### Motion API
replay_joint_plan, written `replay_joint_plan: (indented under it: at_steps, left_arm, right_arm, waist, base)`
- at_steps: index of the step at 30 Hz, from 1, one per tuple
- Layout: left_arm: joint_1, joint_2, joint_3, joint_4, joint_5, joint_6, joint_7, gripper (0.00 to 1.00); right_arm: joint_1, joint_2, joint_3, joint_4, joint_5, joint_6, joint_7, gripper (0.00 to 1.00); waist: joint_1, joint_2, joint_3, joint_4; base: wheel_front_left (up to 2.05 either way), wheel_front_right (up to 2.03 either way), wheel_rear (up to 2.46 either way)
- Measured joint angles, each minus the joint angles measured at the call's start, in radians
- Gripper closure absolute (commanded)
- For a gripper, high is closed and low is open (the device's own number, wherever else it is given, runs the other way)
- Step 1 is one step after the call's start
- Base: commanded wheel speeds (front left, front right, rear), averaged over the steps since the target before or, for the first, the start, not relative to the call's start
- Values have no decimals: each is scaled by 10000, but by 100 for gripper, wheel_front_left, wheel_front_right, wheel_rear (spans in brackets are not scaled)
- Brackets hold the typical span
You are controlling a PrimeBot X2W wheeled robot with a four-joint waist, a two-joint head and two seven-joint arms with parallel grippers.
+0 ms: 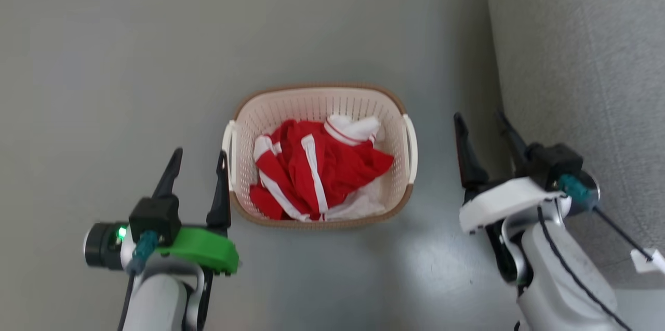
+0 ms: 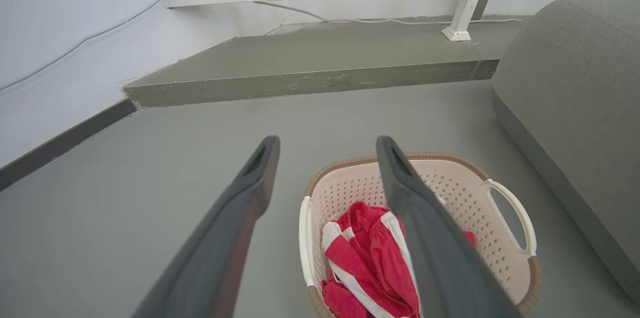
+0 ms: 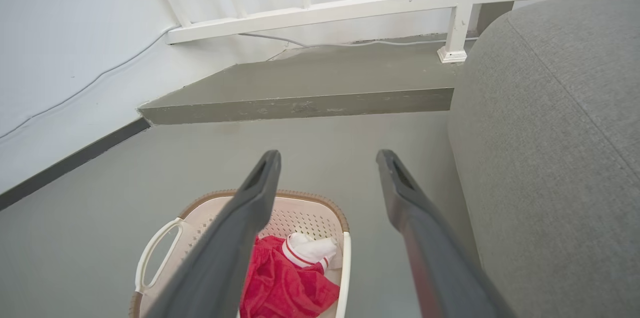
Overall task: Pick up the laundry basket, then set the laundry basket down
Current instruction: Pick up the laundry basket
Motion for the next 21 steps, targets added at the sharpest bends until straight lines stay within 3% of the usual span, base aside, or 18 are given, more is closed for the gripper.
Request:
replay_joint_plan:
  at_steps: [21]
  left_arm:
    - [-2761,-155,59,2033,-205,-249,4,0]
  right_arm:
    - [-2518,-44,-268,1661,155,242,-2,0]
  waist:
    - [1,0,2809,156]
  base:
    - [0,0,0]
